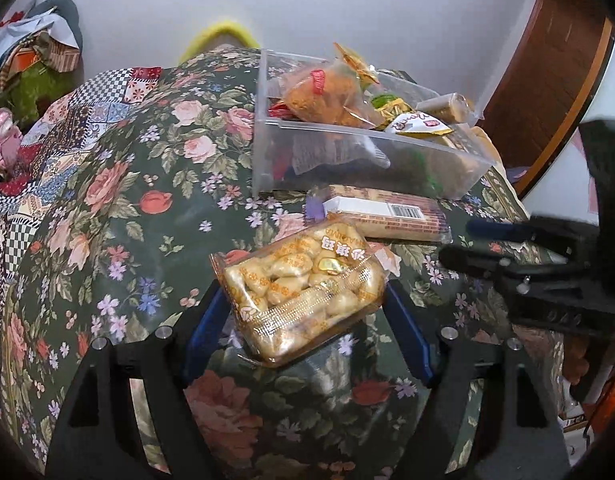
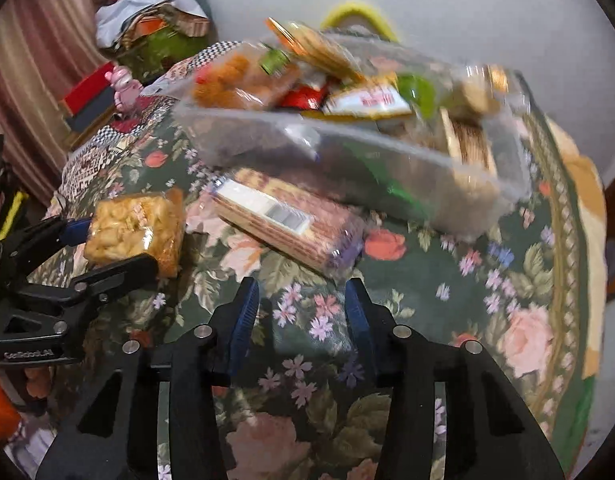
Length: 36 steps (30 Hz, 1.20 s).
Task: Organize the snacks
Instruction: 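Grasp the peanut cracker pack with the left tool while the right tool grasps the wafer roll, then lower the peanut cracker pack and wafer roll into the clear box, open both tools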
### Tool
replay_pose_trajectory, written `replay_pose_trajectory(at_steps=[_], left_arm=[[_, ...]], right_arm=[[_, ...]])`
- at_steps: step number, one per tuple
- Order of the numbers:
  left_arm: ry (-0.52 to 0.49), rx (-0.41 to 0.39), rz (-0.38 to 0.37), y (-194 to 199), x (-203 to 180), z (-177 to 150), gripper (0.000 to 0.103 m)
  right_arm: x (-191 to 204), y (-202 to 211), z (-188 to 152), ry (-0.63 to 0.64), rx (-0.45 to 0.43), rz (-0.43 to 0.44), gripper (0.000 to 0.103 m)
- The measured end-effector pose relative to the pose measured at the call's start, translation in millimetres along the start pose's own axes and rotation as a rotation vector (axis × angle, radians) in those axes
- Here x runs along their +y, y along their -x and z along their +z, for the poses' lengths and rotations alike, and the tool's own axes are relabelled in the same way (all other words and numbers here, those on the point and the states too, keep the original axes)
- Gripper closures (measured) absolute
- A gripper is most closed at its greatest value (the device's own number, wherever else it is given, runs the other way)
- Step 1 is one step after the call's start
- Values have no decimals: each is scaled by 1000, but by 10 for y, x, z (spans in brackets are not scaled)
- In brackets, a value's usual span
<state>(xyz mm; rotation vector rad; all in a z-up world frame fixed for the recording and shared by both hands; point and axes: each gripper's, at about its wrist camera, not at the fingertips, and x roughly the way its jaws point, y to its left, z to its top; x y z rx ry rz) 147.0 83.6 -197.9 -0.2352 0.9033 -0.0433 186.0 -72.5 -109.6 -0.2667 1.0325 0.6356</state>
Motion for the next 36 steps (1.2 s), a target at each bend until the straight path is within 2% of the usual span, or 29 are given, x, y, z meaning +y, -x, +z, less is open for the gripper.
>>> replay_pose_trajectory(at_steps=[2, 3, 8, 12, 16, 19, 20, 22, 26, 36], left_arm=[[7, -2, 3, 21, 53, -4, 26], [11, -4, 6, 37, 79, -6, 26], [43, -5, 5, 72, 216, -18, 26], [59, 0, -1, 51, 269, -29, 26], [72, 3, -7, 12, 271, -51, 26], [62, 5, -4, -6, 245, -69, 26], [58, 7, -3, -10, 237, -73, 26], [50, 11, -5, -16, 218, -77, 26], [44, 12, -9, 0, 184, -71, 26], [6, 3, -22, 117, -20, -32, 26]], right_arm=[[2, -2, 107, 15, -21, -25, 23], [1, -18, 174, 24, -34, -32, 21], [18, -331, 454, 63, 30, 32, 20], [200, -565, 517, 159, 67, 24, 20], [265, -737, 524, 197, 124, 41, 20], [267, -744, 456, 200, 123, 30, 24], [254, -694, 422, 189, 114, 36, 33], [227, -606, 368, 175, 102, 48, 42], [210, -405, 178, 158, 53, 12, 59], [-6, 72, -100, 31, -29, 12, 61]])
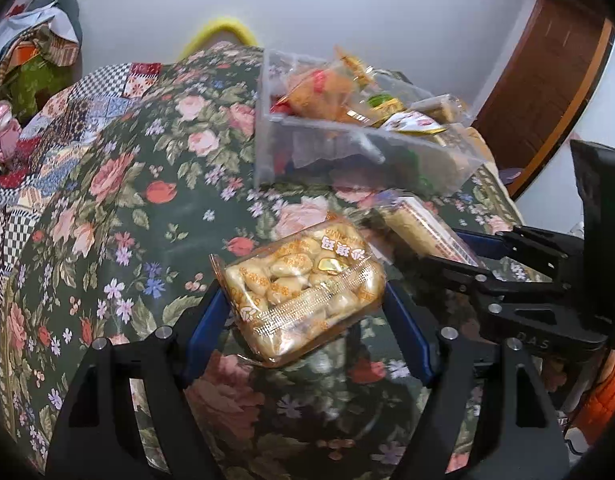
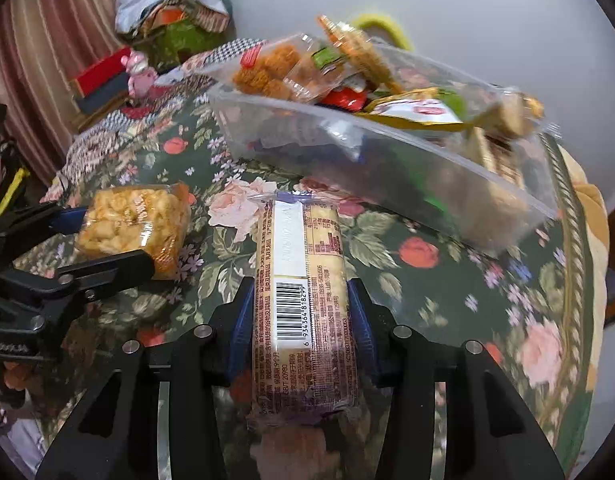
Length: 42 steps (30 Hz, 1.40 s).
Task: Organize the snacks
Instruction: 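Lower the peanut cracker pack and wafer roll into the clear box, open both tools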
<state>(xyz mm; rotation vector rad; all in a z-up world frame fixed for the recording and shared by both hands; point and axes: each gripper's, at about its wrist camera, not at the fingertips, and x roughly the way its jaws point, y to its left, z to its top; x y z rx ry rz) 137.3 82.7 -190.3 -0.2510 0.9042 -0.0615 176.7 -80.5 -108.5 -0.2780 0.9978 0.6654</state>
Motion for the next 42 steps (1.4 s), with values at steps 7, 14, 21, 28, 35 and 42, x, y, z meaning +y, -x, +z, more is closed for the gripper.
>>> replay_pose_trajectory(at_steps=[7, 14, 21, 28, 35, 42], left_arm=[[-41, -71, -18, 209, -248, 240, 26], [-84, -136, -36, 258, -485, 619, 26], [-130, -179, -60, 146, -717, 1065, 26], [-113, -147, -83, -215, -791, 1535, 26], [-106, -113, -70, -543, -749, 1808, 26], [-117, -103, -35, -746, -689, 1863, 25]], right_arm=[[-202, 334, 71, -72, -114, -38, 61], [-325, 519, 236, -124, -222, -101, 61], [-483, 551, 487, -164, -286, -128, 61], [-656, 522, 711, -176, -301, -148, 61], [-837, 366, 930, -197, -274, -127, 61], [-904, 217, 988, -208, -240, -78, 60]])
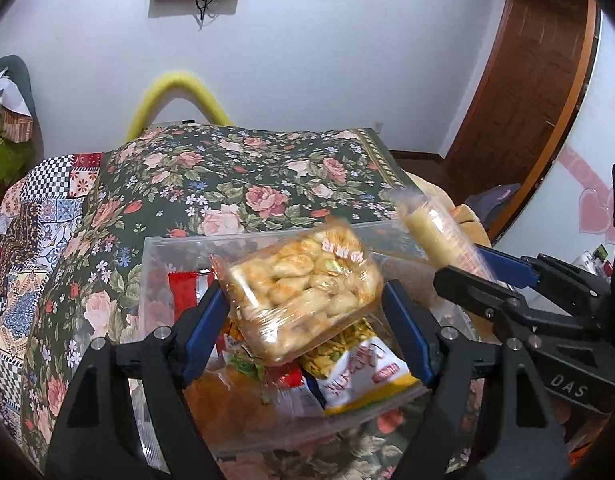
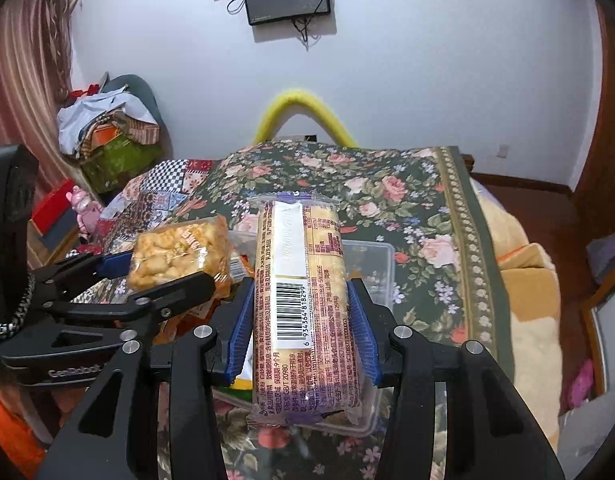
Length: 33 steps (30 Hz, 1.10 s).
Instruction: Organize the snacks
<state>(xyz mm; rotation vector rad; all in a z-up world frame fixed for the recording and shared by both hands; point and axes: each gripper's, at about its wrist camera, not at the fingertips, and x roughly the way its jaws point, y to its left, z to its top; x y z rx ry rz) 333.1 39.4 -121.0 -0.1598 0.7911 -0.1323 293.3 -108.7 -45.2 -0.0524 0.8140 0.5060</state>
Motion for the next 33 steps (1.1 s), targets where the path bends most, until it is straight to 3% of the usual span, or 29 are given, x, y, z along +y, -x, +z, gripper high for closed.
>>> replay_pose_trajectory(at_steps=[3, 6, 12, 19, 28, 33], left_arm=[[3, -2, 30, -23, 28, -2, 24], [21, 13, 6, -12, 69, -13, 24], [-17, -41, 19, 282, -23, -53, 24], [-81, -200, 51, 1099, -237, -134, 24], [-68, -379, 40, 2187, -418, -366, 23], [-69, -440, 42, 2564, -500, -508, 12]], right_arm=[[27, -17, 1, 12, 3, -12, 59], [26, 16, 9, 9, -12, -15, 46], [76, 181, 12, 41, -33, -27, 45], [161, 700, 4, 54, -111, -27, 45], [389, 1627, -87, 45, -263, -11, 45], [543, 2070, -211, 54, -355, -12, 29]])
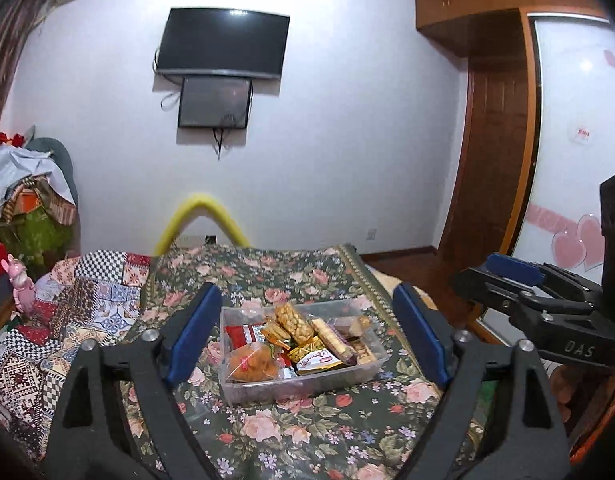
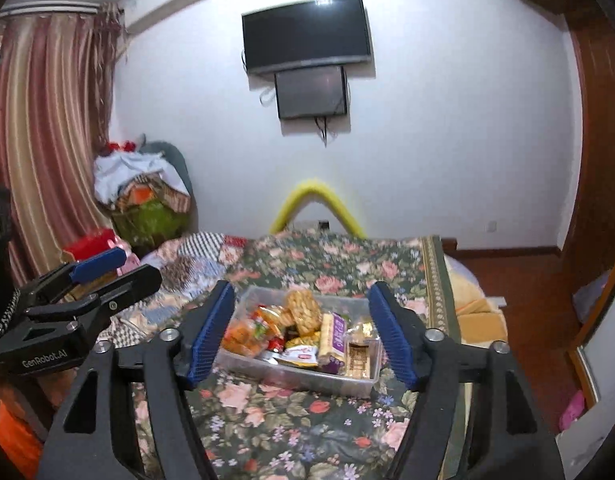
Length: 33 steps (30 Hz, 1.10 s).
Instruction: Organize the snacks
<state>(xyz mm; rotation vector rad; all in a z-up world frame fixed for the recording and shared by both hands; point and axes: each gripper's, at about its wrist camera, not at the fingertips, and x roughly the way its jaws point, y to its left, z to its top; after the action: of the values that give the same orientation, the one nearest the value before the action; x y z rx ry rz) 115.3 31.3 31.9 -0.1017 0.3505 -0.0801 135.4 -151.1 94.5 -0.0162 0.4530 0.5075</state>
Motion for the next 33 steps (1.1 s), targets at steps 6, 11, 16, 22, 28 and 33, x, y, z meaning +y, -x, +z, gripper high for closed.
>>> replay_pose_trajectory(at_steps=[6, 11, 16, 22, 28, 33], left_arm=[[-4, -45, 21, 322, -46, 0, 4], [-12, -59, 37, 456, -62, -51, 1], [-10, -50, 37, 498, -80, -113, 0], [-8, -45, 45, 556, -91, -176, 0], [-7, -42, 43, 571, -105, -194, 0], [-15, -43, 38, 581, -133, -202, 0]], right_arm=[[132, 262, -24, 9, -53, 1, 9], [187, 338, -84, 17, -68, -20, 0], [235, 420, -156, 25, -77, -44, 0], [253, 490, -196, 17, -83, -53, 0], [221, 504, -233, -4, -75, -53, 0], [197, 533, -238, -19, -76, -62, 0]])
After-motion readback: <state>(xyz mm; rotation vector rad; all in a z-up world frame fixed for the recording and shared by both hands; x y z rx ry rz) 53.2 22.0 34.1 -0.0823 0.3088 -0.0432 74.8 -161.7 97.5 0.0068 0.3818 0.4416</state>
